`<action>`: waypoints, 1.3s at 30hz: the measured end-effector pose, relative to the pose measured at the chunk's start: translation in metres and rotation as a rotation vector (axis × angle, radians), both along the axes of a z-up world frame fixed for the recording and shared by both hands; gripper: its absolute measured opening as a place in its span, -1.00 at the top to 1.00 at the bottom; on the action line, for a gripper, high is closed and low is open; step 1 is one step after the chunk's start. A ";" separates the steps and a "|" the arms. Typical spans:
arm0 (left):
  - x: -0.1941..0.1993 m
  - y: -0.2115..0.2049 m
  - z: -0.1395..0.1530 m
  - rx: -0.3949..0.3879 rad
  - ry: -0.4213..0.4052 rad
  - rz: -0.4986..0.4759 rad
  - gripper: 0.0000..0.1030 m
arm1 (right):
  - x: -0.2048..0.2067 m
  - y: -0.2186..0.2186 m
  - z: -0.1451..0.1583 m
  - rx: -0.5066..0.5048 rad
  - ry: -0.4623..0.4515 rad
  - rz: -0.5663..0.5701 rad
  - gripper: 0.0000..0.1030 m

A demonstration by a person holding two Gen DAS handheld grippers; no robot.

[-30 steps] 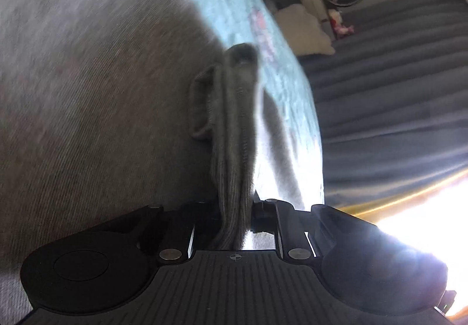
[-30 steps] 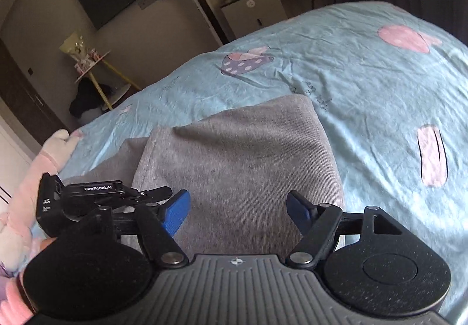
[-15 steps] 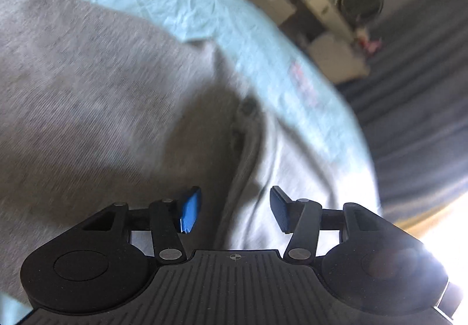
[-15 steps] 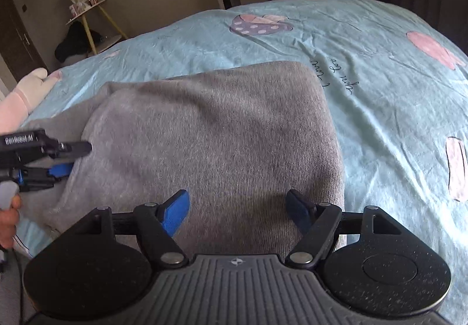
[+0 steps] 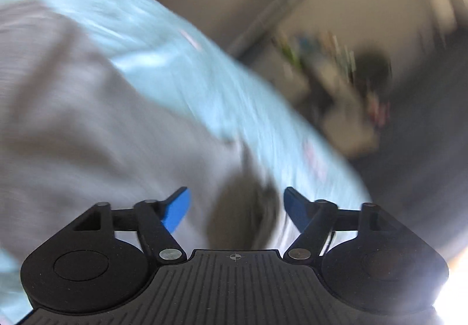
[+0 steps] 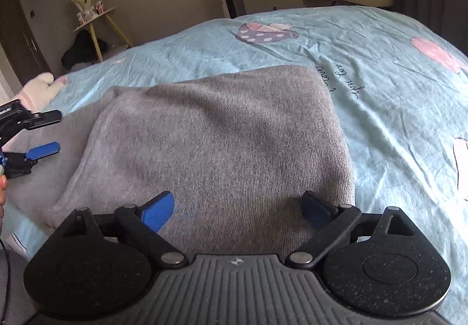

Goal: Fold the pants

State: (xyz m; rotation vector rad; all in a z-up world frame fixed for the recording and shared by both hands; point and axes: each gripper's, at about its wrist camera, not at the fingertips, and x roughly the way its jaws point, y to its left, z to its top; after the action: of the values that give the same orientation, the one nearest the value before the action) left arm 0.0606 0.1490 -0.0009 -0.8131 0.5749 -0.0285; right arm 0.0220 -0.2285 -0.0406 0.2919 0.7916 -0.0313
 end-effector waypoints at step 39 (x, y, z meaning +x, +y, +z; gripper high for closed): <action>-0.059 0.136 0.042 0.152 -0.187 0.192 0.19 | 0.006 -0.047 -0.007 0.370 -0.098 -0.158 -0.91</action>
State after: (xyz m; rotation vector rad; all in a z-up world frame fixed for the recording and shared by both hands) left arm 0.0021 0.2854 0.0415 -0.7055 0.3171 0.1130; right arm 0.0280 -0.2755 -0.0479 0.7012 0.6724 -0.0189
